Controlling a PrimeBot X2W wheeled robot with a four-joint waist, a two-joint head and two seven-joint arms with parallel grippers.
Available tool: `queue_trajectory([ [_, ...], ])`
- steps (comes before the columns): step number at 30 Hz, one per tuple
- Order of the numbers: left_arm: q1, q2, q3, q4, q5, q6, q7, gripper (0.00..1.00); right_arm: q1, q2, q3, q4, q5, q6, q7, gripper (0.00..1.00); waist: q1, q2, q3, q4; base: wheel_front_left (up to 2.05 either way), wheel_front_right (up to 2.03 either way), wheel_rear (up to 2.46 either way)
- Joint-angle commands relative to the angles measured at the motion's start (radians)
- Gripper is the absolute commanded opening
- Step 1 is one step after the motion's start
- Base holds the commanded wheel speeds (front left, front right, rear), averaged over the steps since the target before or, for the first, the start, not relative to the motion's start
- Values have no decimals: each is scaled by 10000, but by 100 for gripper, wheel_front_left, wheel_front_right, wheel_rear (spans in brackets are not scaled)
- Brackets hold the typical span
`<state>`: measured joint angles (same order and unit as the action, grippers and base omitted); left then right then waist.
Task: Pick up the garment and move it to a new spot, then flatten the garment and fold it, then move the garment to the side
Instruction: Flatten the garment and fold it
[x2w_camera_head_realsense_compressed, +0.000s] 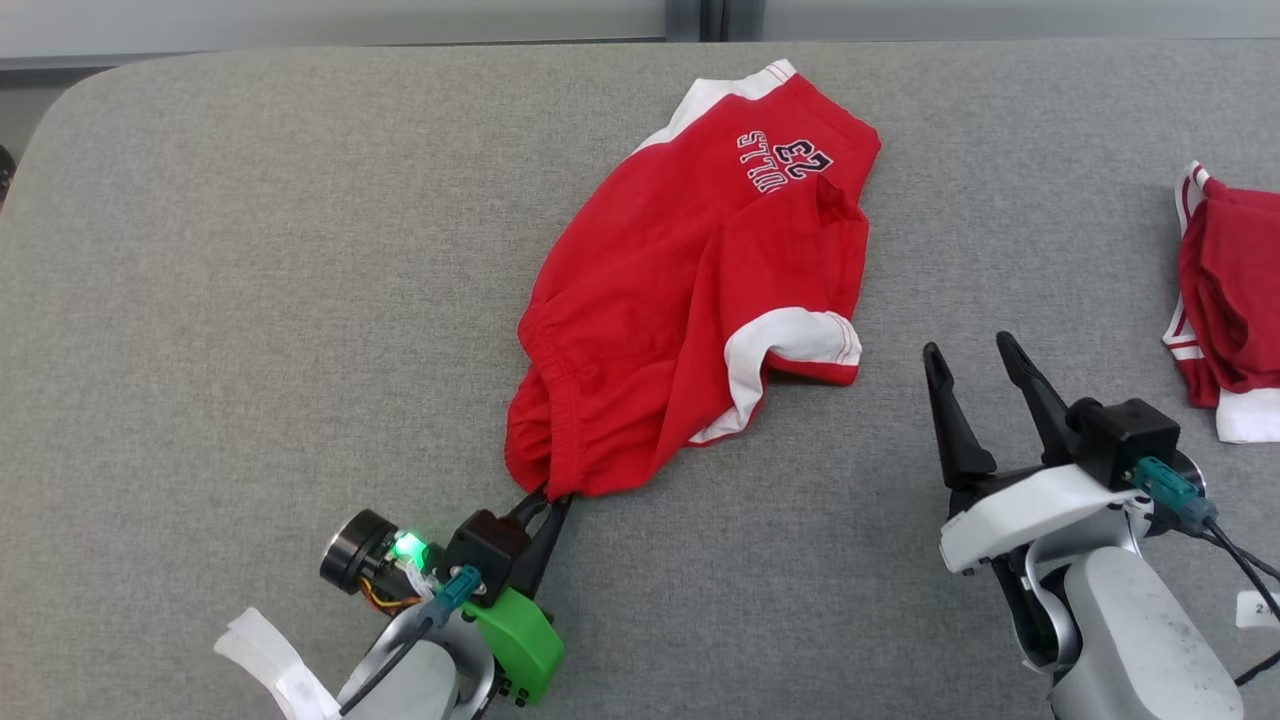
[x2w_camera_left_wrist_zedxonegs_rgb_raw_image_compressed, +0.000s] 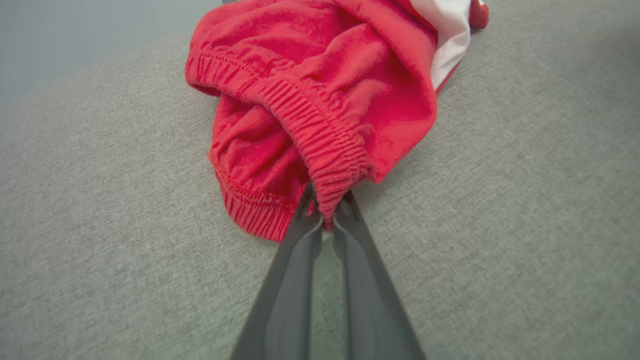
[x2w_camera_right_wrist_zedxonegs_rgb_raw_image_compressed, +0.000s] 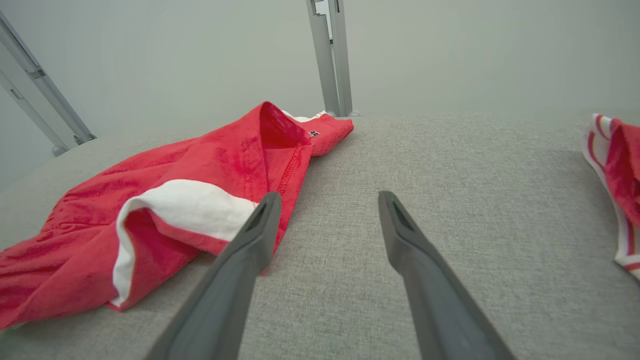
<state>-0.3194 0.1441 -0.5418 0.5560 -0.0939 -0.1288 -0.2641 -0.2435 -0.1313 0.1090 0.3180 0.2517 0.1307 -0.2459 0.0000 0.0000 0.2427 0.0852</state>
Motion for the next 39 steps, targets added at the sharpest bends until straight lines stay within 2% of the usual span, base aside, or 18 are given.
queue_trajectory([
  [1, -140, -4, -12, -121, -205, -15, 2, 0, -229, -82, 126, 89, 28, -1, 82, 100, 0, 0, 39, 76, 0, 0, 0],
  [14, -265, 70, -359, -682, -507, -19, 4, 0, -1643, -902, 2021, 1730, 1401, -1, 441, 100, 0, 0, 197, 708, 0, 0, 0],
  [21, -247, 6, -305, -800, -474, -20, 4, 0, -2125, -1162, 2692, 2526, 1951, -1, 527, 100, 0, 0, 274, 853, 0, 0, 0],
  [28, -204, -12, -279, -781, -429, -21, 4, 0, -2364, -1293, 3317, 2809, 2568, -1, 377, 100, 0, 0, 300, 873, 0, 0, 0],
  [29, -199, -14, -274, -770, -422, -21, 4, 0, -2391, -1296, 3428, 2836, 2668, -1, 372, 87, 0, 0, 303, 870, 0, 0, 0],
  [31, -198, -16, -271, -744, -415, -21, 4, 0, -2424, -1351, 3648, 2860, 2825, -1, 341, 8, 0, 0, 307, 861, 0, 0, 0],
  [32, -201, -15, -270, -735, -411, -21, 4, 0, -2453, -1398, 3735, 2861, 2884, -1, 317, 0, 0, 0, 308, 856, 0, 0, 0],
  [39, -258, 11, -231, -637, -449, -21, 4, 0, -2599, -1605, 4147, 2940, 3309, -1, 30, 0, 0, 0, 223, 799, 0, 0, 0],
])
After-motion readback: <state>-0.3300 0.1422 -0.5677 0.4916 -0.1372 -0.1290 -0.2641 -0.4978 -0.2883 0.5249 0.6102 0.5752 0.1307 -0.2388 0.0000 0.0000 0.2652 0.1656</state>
